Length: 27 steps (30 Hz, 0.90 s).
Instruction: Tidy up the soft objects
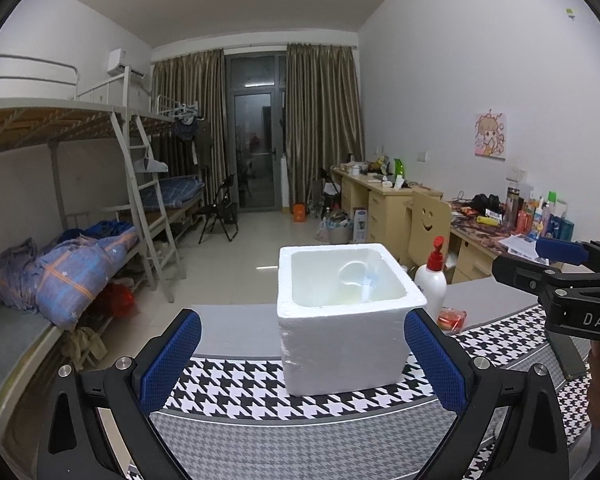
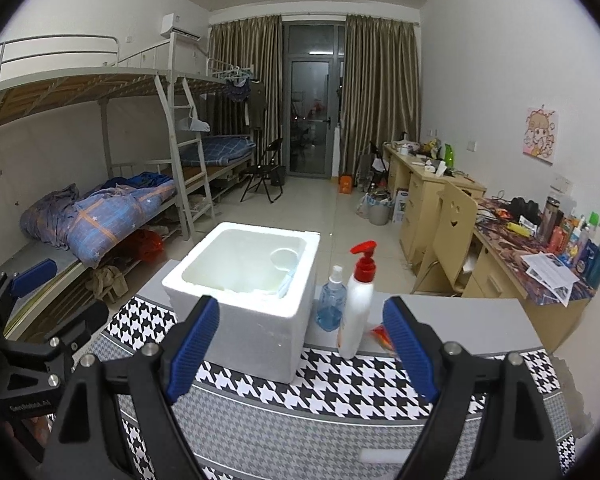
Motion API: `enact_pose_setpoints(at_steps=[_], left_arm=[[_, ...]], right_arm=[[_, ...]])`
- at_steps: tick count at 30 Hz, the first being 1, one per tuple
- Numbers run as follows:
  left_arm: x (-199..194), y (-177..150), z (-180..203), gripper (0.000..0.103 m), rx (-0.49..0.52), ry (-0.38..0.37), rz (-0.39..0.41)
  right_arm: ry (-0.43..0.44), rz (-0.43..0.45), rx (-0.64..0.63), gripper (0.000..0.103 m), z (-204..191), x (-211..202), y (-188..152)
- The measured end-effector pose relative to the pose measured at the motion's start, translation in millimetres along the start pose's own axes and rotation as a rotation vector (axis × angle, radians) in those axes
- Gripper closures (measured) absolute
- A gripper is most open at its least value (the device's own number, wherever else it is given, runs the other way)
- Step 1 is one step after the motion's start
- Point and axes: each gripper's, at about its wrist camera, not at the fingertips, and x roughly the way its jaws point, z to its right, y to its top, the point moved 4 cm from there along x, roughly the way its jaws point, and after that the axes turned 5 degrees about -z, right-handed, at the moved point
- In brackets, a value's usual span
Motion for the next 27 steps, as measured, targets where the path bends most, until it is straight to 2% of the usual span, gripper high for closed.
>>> enact_pose_setpoints(at_steps=[11,17,27], left_arm=[[-26.6,-13.0,18.0,0.001,0.009,-0.026,0.041],[-33.7,-19.9,29.6,0.001,0.032,-0.01,0.05],[-51.5,-29.5,47.4,0.001,0.049,-0.062,0.06]], right_arm=[[0.003,0.015,0.001,0.015,6.0,-23.9,-14.3],[0.001,0.033,0.019,0.015,10.4,-35.1,-26.2],[-0.002,0.064,0.008,0.015,14.1,-51.4,-40.9]])
